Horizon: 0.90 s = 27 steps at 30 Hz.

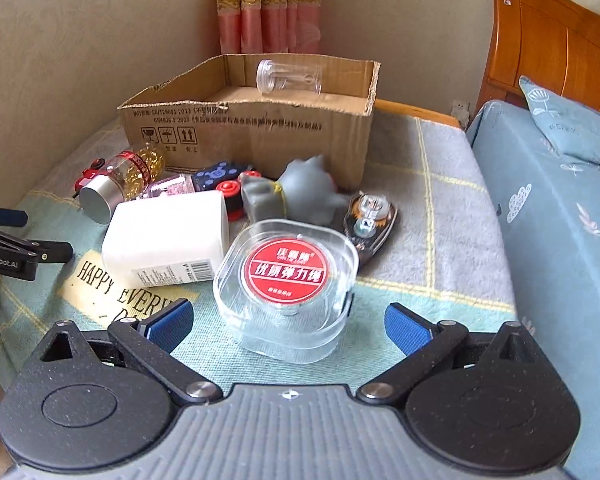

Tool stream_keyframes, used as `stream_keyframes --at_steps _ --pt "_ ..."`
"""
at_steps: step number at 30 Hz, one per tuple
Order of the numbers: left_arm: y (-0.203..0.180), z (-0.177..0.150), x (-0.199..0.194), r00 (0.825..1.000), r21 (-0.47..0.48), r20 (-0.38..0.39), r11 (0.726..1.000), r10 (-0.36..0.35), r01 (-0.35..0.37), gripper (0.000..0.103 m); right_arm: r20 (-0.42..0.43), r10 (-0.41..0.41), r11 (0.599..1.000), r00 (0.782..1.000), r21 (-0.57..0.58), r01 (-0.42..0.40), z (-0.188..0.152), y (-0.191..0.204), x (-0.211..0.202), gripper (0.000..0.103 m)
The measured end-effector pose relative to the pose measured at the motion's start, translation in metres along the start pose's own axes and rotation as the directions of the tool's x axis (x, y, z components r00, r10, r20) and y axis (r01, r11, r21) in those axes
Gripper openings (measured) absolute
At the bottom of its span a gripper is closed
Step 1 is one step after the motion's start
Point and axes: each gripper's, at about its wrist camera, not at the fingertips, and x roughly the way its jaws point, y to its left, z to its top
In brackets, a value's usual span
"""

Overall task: Organize rigid objects
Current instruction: 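Move the right tool back to the clear red-labelled container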

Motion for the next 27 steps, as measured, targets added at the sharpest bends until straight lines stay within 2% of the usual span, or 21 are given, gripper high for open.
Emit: stream_keyframes --at_steps 2,5,8,19,27 --pt "0.008 0.000 0.004 1.000 -0.039 0.005 0.999 -0.022 0.022 0.102 -0.014 -0.011 1.000 1.000 0.017 0.011 -0.003 0.002 0.008 0.103" --pt "0.013 0.002 0.008 1.000 -0.056 0.024 0.998 -0.003 0.004 0.103 -0.036 -0.018 1.000 0.999 0.023 0.019 -0.009 0.005 0.018 0.103" --pt "0.014 0.008 0.013 0.999 -0.043 0.030 0.999 -0.014 0.015 0.103 0.003 -0.058 0.998 0.998 -0.027 0.058 -0.015 0.012 0.019 0.103" --pt "0.017 0.028 0.030 0.999 -0.037 0.045 0.999 -0.021 0.023 0.103 0.035 -0.058 0.998 0.998 -0.009 0.058 -0.019 0.010 0.018 0.103" --pt "0.028 0.027 0.030 0.999 -0.068 0.047 0.998 0.013 -0.009 0.103 0.042 -0.059 0.998 0.997 -0.008 0.060 -0.020 0.011 0.018 0.103"
